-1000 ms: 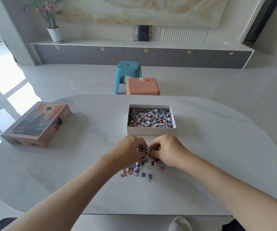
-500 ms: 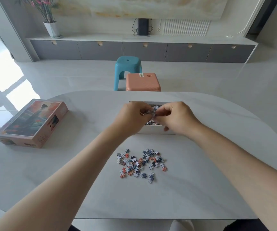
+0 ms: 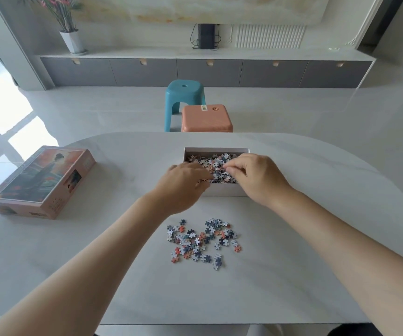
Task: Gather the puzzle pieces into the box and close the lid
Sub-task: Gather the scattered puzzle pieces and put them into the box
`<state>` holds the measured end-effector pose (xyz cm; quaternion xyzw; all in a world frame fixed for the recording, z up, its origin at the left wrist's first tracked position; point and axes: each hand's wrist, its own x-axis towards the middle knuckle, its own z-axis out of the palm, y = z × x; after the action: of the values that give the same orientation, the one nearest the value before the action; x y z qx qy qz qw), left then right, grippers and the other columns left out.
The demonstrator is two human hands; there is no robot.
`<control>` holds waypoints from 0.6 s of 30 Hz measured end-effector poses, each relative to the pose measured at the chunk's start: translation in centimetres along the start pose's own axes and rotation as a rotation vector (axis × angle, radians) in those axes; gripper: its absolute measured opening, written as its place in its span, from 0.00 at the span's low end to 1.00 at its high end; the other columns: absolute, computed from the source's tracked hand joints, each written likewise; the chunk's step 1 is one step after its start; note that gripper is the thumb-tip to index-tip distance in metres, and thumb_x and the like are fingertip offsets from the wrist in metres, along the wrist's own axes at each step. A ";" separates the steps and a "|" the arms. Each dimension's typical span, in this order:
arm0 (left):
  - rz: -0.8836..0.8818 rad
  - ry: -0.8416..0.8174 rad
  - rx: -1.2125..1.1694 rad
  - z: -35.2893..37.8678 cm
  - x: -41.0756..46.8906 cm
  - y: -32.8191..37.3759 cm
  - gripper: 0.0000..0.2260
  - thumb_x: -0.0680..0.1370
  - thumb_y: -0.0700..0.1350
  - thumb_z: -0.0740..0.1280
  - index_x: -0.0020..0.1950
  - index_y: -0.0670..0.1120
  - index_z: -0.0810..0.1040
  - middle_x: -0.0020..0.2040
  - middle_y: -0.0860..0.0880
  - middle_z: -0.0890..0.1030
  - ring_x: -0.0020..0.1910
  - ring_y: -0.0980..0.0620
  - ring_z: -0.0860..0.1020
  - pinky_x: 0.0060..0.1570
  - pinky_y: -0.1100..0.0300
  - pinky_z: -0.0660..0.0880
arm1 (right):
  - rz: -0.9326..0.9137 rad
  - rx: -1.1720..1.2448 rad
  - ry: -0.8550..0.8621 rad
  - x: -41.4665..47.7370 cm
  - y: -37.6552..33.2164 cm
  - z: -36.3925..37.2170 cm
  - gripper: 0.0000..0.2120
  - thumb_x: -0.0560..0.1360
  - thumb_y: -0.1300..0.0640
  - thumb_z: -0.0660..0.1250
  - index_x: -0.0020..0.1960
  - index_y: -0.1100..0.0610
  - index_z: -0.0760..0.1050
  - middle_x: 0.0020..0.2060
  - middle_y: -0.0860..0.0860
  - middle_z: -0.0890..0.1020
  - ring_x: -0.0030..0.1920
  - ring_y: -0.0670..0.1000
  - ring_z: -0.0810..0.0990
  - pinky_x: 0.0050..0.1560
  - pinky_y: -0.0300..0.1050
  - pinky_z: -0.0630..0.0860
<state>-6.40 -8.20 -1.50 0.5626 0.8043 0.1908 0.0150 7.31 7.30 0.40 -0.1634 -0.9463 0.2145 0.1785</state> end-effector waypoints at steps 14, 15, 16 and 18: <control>0.008 -0.099 0.150 -1.5 -7.1 1.9 0.25 0.73 0.63 0.63 0.69 0.57 0.66 0.60 0.55 0.71 0.59 0.53 0.72 0.52 0.56 0.74 | -0.083 -0.120 -0.500 -5.6 -3.1 1.4 0.23 0.75 0.42 0.68 0.67 0.48 0.74 0.57 0.43 0.74 0.57 0.46 0.73 0.62 0.46 0.71; -0.049 -0.176 0.199 -1.3 -7.8 1.9 0.30 0.71 0.67 0.63 0.71 0.57 0.64 0.62 0.54 0.69 0.61 0.52 0.70 0.52 0.55 0.74 | -0.069 -0.173 -0.553 -6.2 -3.2 1.8 0.32 0.71 0.37 0.69 0.71 0.48 0.69 0.62 0.45 0.71 0.63 0.47 0.69 0.65 0.47 0.69; -0.104 -0.249 0.235 -1.0 -8.4 1.9 0.34 0.69 0.69 0.63 0.72 0.58 0.63 0.62 0.53 0.68 0.62 0.52 0.68 0.53 0.53 0.74 | -0.052 -0.203 -0.586 -6.7 -3.3 2.0 0.40 0.68 0.33 0.70 0.74 0.48 0.65 0.63 0.46 0.68 0.66 0.48 0.65 0.67 0.48 0.68; -0.163 -0.320 0.209 -0.1 -9.2 1.8 0.33 0.68 0.69 0.65 0.70 0.58 0.64 0.61 0.52 0.67 0.62 0.51 0.67 0.55 0.52 0.74 | -0.028 -0.196 -0.607 -7.2 -3.6 2.3 0.43 0.64 0.33 0.73 0.74 0.48 0.65 0.60 0.47 0.66 0.64 0.49 0.65 0.64 0.48 0.69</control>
<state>-1.42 -16.06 -2.55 0.5171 0.8500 0.0127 0.0995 11.89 0.61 -1.84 -0.0952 -0.9747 0.1587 -0.1255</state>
